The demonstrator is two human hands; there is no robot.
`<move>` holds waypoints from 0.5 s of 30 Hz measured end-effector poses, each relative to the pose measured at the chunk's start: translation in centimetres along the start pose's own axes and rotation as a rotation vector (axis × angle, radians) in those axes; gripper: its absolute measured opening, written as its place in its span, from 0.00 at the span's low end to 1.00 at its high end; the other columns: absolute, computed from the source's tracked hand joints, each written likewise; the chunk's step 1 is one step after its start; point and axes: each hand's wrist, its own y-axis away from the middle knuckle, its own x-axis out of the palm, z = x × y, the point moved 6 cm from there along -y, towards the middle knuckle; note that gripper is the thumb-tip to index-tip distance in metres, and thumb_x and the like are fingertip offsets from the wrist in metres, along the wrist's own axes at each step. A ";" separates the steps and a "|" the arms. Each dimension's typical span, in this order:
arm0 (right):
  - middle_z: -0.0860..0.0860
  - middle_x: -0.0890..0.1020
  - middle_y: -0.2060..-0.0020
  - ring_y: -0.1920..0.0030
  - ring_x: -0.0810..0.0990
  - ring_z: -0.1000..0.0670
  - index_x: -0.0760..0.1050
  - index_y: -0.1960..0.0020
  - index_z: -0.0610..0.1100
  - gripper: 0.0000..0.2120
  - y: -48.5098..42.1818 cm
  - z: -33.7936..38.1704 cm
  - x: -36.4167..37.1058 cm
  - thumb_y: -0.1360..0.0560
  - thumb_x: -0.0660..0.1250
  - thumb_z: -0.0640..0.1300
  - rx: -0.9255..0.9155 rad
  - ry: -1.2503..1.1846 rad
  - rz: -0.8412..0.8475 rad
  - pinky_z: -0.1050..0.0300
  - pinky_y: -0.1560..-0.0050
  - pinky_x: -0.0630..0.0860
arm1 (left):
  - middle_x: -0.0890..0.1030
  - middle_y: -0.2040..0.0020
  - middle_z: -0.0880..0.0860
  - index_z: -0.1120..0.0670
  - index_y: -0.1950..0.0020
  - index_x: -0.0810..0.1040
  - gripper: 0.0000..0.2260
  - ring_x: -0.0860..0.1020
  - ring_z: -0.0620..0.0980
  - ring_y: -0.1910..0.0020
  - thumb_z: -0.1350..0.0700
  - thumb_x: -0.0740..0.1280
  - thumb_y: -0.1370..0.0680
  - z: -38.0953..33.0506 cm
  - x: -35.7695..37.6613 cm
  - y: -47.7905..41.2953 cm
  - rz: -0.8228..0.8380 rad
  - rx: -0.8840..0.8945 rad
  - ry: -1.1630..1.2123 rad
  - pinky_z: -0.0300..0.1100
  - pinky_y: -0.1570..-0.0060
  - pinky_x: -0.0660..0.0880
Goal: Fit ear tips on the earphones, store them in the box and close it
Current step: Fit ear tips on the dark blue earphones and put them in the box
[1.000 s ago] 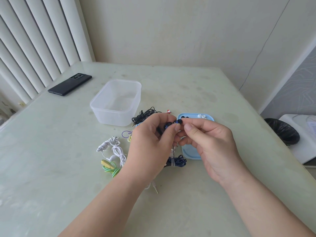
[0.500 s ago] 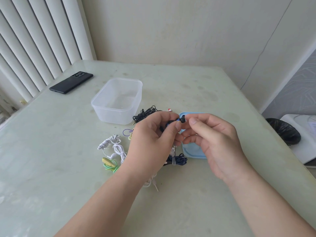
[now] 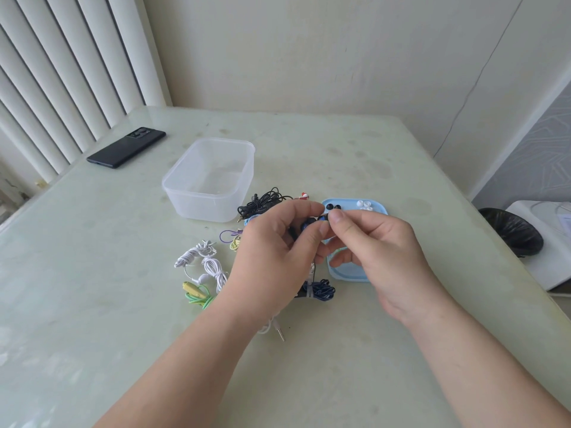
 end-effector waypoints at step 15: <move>0.42 0.86 0.53 0.55 0.83 0.52 0.86 0.47 0.47 0.15 0.3 0.5 0.5 0.21 0.62 0.37 0.001 0.139 0.208 0.46 0.59 0.73 | 0.87 0.53 0.50 0.48 0.39 0.83 0.12 0.87 0.51 0.57 0.63 0.67 0.17 0.7 -0.1 -0.4 0.054 -0.030 -0.060 0.53 0.52 0.84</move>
